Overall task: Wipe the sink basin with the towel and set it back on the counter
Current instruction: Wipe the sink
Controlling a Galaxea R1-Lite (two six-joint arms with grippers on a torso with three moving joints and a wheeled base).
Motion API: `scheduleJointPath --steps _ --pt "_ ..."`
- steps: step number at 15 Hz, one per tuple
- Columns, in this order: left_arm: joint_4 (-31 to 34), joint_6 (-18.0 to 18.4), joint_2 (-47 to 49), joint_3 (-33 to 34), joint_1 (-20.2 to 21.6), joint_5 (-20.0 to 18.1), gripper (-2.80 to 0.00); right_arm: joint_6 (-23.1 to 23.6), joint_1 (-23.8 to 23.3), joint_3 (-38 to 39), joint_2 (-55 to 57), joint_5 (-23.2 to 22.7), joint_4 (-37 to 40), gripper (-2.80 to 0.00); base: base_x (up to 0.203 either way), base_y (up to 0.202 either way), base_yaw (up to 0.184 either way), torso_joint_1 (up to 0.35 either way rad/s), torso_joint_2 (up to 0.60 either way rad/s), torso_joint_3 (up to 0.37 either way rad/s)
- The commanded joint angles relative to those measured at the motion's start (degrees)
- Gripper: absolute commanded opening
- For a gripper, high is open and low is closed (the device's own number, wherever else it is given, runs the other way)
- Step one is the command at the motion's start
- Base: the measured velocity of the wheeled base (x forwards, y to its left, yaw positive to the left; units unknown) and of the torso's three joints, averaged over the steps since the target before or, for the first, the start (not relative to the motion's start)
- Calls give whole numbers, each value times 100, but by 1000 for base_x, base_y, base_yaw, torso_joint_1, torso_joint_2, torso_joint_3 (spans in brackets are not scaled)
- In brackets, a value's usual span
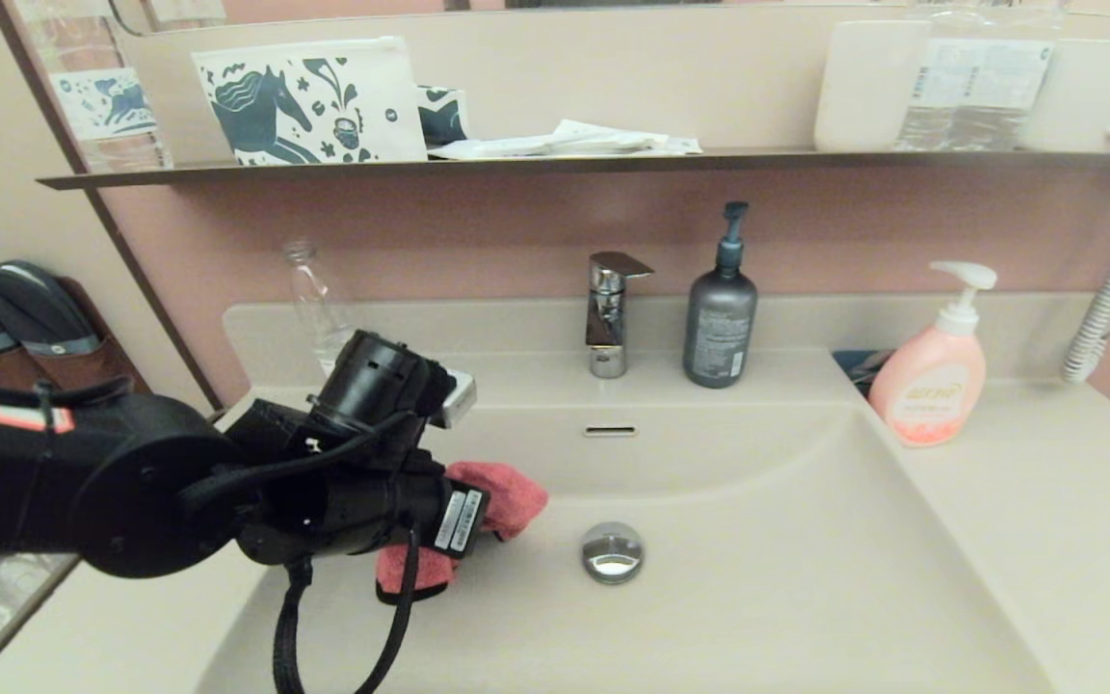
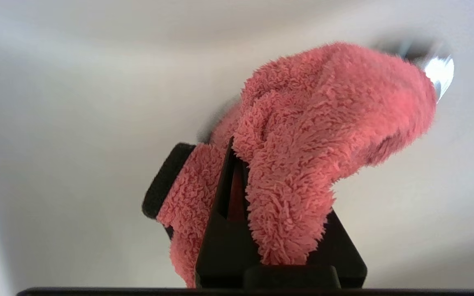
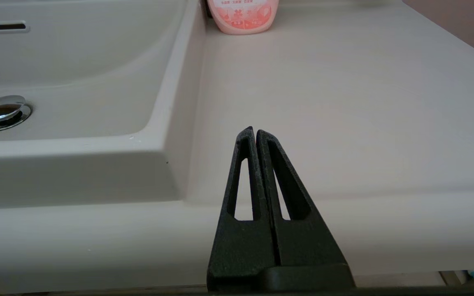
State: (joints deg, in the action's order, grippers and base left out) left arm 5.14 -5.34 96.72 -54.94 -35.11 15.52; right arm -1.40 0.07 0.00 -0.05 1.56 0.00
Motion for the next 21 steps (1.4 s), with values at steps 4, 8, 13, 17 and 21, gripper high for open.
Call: scheduleJointPath --steps 4,8,13,17,21 --pt "-110 467 -367 -598 249 214 -280 0 1 0 5 2 0 -280 0 0 0 0 0 0" --pt "-504 286 -553 -679 518 328 -280 0 1 0 5 2 0 -280 0 0 0 0 0 0" --pt "-854 175 -840 -504 614 619 -280 0 1 0 5 2 0 -280 0 0 0 0 0 0" --pt "-857 182 -1138 -280 955 602 -280 0 1 0 5 2 0 -280 0 0 0 0 0 0" --pt "-813 234 -1509 -8 1003 609 -280 0 1 0 5 2 0 -280 0 0 0 0 0 0"
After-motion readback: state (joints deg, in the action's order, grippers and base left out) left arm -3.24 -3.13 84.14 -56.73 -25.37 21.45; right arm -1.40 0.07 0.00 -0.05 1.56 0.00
